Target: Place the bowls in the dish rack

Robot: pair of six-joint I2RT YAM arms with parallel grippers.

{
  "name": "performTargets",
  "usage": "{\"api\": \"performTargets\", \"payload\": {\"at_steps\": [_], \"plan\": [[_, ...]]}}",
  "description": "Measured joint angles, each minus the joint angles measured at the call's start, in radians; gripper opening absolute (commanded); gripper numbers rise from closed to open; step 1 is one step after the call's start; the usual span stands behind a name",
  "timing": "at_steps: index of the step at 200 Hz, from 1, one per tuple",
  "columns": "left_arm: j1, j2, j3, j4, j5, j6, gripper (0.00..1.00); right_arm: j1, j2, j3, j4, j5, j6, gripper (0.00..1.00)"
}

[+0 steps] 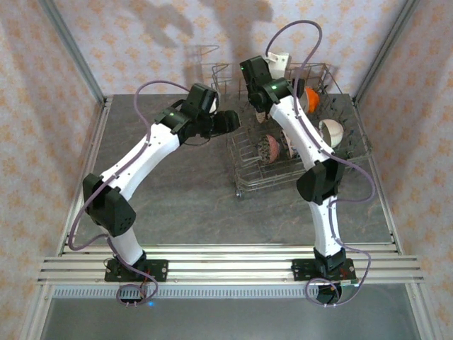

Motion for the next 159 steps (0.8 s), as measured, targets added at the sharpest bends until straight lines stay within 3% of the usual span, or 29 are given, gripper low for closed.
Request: {"api": "performTargets", "payload": {"at_steps": [47,126,159], "plan": [[-0.013,0.057,0.0,0.006,0.072,-0.029,0.57,-0.047,-0.085,-0.164,0.001,-0.003,0.004,0.75],[-0.005,0.108,0.046,0.013,0.121,-0.069,0.17,-0.084,-0.145,-0.274,-0.001,-0.006,0.044,0.69],[0.028,0.108,0.045,0.005,0.158,-0.079,0.09,-0.085,-0.171,-0.275,-0.005,-0.023,0.05,0.67]]}}
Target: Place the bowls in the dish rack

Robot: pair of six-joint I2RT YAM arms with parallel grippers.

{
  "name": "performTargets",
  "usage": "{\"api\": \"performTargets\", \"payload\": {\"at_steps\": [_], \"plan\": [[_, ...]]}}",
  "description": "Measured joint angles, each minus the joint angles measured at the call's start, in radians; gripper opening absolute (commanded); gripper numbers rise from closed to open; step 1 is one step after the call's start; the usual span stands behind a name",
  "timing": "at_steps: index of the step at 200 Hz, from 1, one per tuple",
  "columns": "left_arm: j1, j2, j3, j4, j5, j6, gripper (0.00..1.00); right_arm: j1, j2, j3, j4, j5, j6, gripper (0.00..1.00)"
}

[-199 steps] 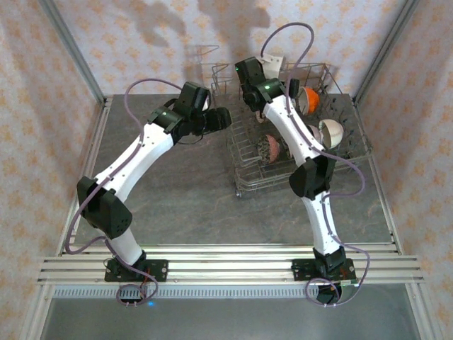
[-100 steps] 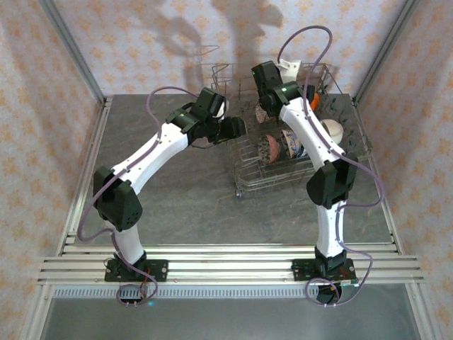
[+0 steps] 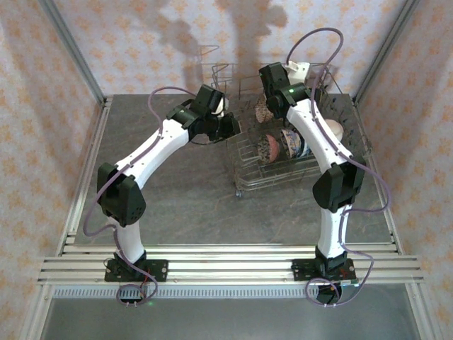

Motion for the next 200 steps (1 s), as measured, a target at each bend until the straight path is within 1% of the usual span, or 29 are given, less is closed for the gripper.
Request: {"api": "performTargets", "payload": {"at_steps": [40,75,111,139,193,200], "plan": [[0.068,-0.002,-0.006,0.001,0.026,-0.006,0.0,-0.023,-0.018,0.013,-0.029,-0.042,0.0,0.66],[0.155,-0.026,-0.029,-0.001,0.02,0.053,0.0,-0.065,-0.022,0.014,-0.054,-0.074,-0.013,0.67],[0.248,-0.076,-0.076,-0.032,0.005,0.128,0.0,-0.122,-0.051,0.002,-0.067,-0.171,-0.024,0.67],[0.324,-0.12,-0.119,-0.051,0.002,0.177,0.0,-0.161,-0.097,-0.024,-0.067,-0.212,-0.028,0.67],[0.449,-0.179,-0.155,-0.127,-0.026,0.273,0.0,-0.199,-0.121,-0.069,-0.063,-0.291,-0.051,0.71],[0.466,-0.184,-0.158,-0.136,-0.032,0.283,0.02,-0.201,-0.121,-0.077,-0.062,-0.304,-0.055,0.71]]}}
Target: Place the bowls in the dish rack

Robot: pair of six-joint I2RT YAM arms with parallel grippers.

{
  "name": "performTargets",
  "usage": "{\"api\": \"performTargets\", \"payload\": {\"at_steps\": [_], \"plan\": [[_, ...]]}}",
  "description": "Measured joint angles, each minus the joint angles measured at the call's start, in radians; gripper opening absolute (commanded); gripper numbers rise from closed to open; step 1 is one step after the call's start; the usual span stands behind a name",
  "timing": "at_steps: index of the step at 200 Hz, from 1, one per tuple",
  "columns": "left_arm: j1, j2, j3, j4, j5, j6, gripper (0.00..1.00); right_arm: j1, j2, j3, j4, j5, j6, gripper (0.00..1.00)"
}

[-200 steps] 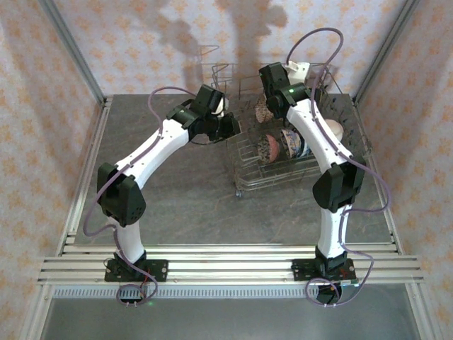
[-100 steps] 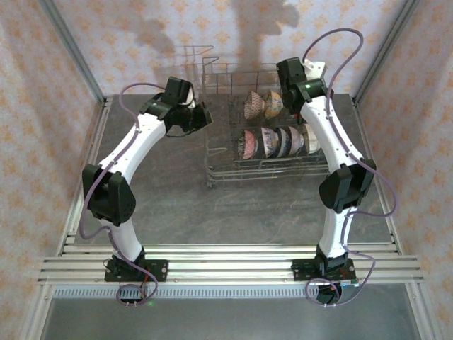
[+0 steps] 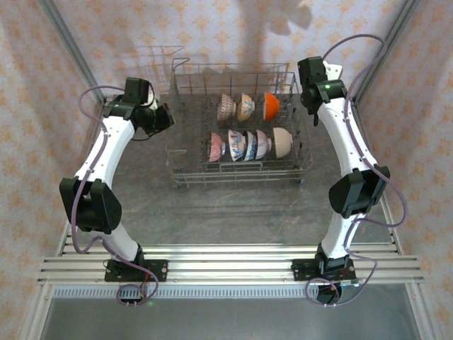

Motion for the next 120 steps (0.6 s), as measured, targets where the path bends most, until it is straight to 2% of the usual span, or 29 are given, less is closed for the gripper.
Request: {"api": "performTargets", "payload": {"at_steps": [16,24,39,55,76,90,120], "plan": [[0.027,-0.007,-0.001,-0.016,-0.012,0.023,0.1,-0.005,0.0,-0.01,0.004,-0.034,-0.011,0.72],[0.037,-0.011,-0.001,-0.023,-0.02,0.033,0.22,-0.008,0.0,-0.014,0.01,-0.048,-0.014,0.72],[0.055,-0.022,-0.002,-0.017,-0.048,0.028,0.55,-0.019,0.0,-0.022,0.025,-0.071,-0.022,0.73],[0.082,-0.053,-0.003,0.008,-0.071,0.031,0.72,-0.05,-0.002,-0.053,0.054,-0.086,-0.021,0.78],[0.096,-0.138,-0.042,0.069,-0.134,0.052,0.98,-0.118,-0.014,-0.149,0.116,-0.091,-0.023,0.91],[0.095,-0.233,-0.11,0.114,-0.222,0.069,0.99,-0.171,-0.027,-0.24,0.154,-0.099,-0.026,1.0],[0.096,-0.426,-0.304,0.207,-0.477,0.102,0.99,-0.278,-0.056,-0.477,0.246,-0.113,-0.005,1.0]]}}
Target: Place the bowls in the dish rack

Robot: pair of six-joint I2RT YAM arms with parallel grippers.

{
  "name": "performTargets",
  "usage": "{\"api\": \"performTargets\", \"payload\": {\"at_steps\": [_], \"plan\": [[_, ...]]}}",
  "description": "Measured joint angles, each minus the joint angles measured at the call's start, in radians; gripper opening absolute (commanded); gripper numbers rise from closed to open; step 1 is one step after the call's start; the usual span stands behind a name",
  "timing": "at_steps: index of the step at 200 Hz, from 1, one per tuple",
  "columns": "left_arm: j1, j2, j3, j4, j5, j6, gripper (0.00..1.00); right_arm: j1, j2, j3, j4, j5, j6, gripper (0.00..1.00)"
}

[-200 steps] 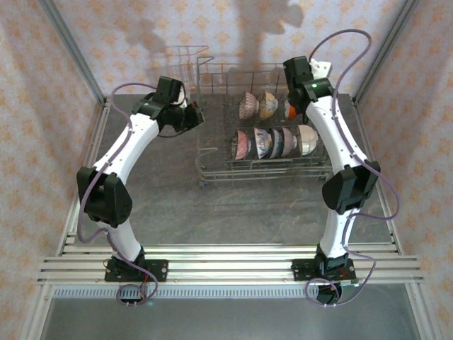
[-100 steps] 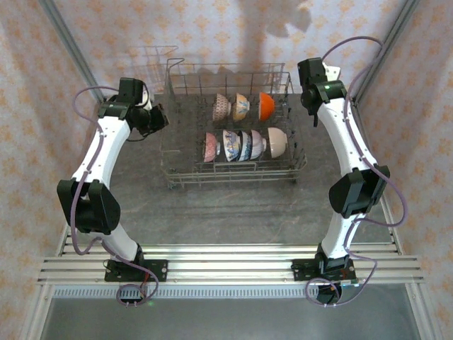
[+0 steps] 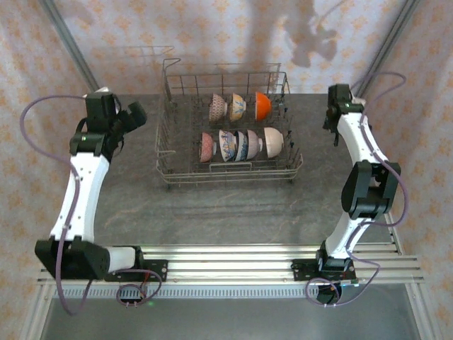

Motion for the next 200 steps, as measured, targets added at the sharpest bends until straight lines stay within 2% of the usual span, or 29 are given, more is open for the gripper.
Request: {"api": "performTargets", "payload": {"at_steps": [27,60,93,128,154,200], "plan": [[0.003,-0.095,-0.293,0.137,-0.194,0.0,0.99,-0.024,-0.088,-0.315,0.158,0.017,0.024,1.0],[-0.006,-0.103,-0.688,0.328,-0.326,-0.002,0.99,0.006,-0.253,-0.724,0.491,0.014,0.022,1.0],[-0.134,-0.116,-0.988,0.667,-0.398,0.102,0.99,0.095,-0.35,-0.998,0.832,-0.032,-0.062,1.0],[-0.193,-0.085,-1.035,0.982,-0.404,0.216,0.99,0.114,-0.392,-1.093,1.147,-0.127,-0.128,1.0],[-0.194,0.004,-1.033,1.181,-0.403,0.286,0.99,0.127,-0.302,-1.138,1.417,-0.196,-0.185,1.0],[-0.166,0.255,-1.035,1.498,-0.383,0.369,1.0,0.131,-0.264,-1.162,1.509,-0.238,-0.216,1.0]]}}
